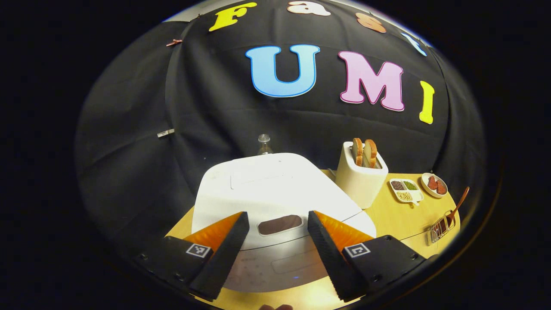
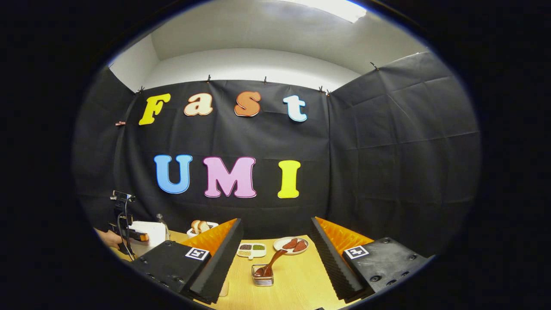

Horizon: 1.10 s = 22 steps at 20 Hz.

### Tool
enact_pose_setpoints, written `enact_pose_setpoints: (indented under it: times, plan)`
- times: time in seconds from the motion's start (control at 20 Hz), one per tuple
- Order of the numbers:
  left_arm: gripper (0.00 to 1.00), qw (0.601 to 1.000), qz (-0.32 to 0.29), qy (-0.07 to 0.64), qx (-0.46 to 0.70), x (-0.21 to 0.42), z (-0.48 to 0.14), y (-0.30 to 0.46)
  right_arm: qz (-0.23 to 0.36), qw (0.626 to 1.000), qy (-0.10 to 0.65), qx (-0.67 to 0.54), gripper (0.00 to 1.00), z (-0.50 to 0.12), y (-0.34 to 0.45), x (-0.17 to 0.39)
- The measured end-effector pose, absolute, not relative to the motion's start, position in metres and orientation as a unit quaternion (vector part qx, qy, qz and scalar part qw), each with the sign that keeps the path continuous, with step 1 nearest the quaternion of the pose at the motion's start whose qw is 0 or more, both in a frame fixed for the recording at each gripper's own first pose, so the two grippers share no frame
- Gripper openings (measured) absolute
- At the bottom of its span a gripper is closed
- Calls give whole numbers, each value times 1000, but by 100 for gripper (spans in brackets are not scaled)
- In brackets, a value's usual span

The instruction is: Close the left gripper, press the button to open the rice cooker; take a wooden spoon from the chopstick holder with the right hand, scoop a spoonful of rice and pour it into the rice cooker, then put the wooden spoon back into the chopstick holder.

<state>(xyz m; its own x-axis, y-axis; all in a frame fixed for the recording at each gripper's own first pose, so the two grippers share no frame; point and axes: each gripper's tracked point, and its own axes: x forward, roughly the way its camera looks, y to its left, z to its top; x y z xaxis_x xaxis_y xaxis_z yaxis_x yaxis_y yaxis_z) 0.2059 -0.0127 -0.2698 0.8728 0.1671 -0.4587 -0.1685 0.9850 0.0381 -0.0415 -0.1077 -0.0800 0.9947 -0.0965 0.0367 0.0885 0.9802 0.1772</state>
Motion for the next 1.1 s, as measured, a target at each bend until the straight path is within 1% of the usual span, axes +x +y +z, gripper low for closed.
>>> enact_pose_setpoints:
  times: [0.2, 0.35, 0.45, 0.6, 0.75, 0.9, 1.1]
  plan:
    - [97, 975, 72, 207, -42, 192, -261, -22, -22, 996, -21, 84, 98, -82, -108, -36]
    - [94, 975, 77, 194, -80, 180, -250, -22, -14, 995, -17, 95, 98, -87, -117, -33]
    - [95, 976, 80, 182, -88, 168, -239, -22, -6, 995, -12, 100, 98, -93, -121, -30]
    - [95, 983, 73, 150, -72, 145, -213, -28, 6, 994, -4, 109, 98, -102, -125, -27]
    - [95, 992, 47, 113, -38, 118, -178, -43, 17, 993, 3, 118, 98, -109, -127, -24]
    - [95, 996, 10, 81, -35, 89, -147, -65, 20, 993, -8, 120, 98, -105, -129, -22]
    - [95, 999, -9, 47, -23, 54, -112, -75, 27, 994, -18, 107, 98, -101, -126, -19]
